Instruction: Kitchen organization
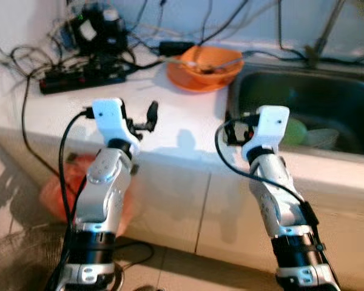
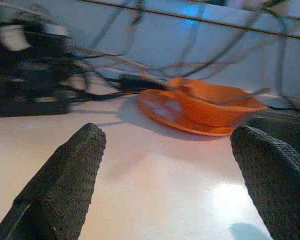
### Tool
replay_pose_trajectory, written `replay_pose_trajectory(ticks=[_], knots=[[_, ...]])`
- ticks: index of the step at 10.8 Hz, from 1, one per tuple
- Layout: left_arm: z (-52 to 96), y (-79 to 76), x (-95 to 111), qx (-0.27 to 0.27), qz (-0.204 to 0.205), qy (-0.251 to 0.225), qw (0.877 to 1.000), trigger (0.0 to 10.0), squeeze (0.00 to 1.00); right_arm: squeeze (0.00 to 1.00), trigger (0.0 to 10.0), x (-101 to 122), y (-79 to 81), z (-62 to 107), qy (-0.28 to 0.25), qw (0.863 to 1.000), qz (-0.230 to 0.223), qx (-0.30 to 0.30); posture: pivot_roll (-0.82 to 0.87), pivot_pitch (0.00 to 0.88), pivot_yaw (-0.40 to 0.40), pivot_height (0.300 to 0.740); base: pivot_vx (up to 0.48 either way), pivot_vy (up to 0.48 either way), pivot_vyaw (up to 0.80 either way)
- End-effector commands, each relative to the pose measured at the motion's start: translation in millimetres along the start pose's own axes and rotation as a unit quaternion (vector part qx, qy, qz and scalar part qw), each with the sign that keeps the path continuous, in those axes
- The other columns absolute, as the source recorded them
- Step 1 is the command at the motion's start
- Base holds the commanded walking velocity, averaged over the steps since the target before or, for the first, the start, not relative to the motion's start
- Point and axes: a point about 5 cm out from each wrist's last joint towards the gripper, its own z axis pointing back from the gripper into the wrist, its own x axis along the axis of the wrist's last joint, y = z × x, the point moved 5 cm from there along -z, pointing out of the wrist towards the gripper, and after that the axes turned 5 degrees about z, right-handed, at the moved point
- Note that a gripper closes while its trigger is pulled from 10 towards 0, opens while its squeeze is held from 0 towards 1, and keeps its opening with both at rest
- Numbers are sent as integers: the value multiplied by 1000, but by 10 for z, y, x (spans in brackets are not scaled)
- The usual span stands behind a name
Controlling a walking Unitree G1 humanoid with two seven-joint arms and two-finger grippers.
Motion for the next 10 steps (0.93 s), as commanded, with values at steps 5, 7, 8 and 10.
replay_pose_trajectory(ticks=[5, 7, 8, 10], knots=[[-44, -112, -39, -18, 11, -1, 1000, 10000, 0, 0, 10000, 120, -26, -36, -32, 999, 10, -1, 34, 39, 25, 740, 126, 0, -160], [-46, -90, -58, -14, 12, 1, 1000, 10000, 0, 0, 10000, 152, 3, -32, -41, 999, 20, 8, 33, 41, 24, 740, 418, 0, 0], [-39, -108, -63, -18, 13, 2, 1000, 10000, 0, 0, 10000, 154, 10, -32, -43, 999, 22, 10, 34, 42, 23, 740, 458, 0, 0], [-33, -125, -90, -23, 14, 5, 1000, 10000, 0, 0, 10000, 156, 22, -33, -45, 999, 25, 12, 33, 40, 23, 740, 461, 0, 0]])
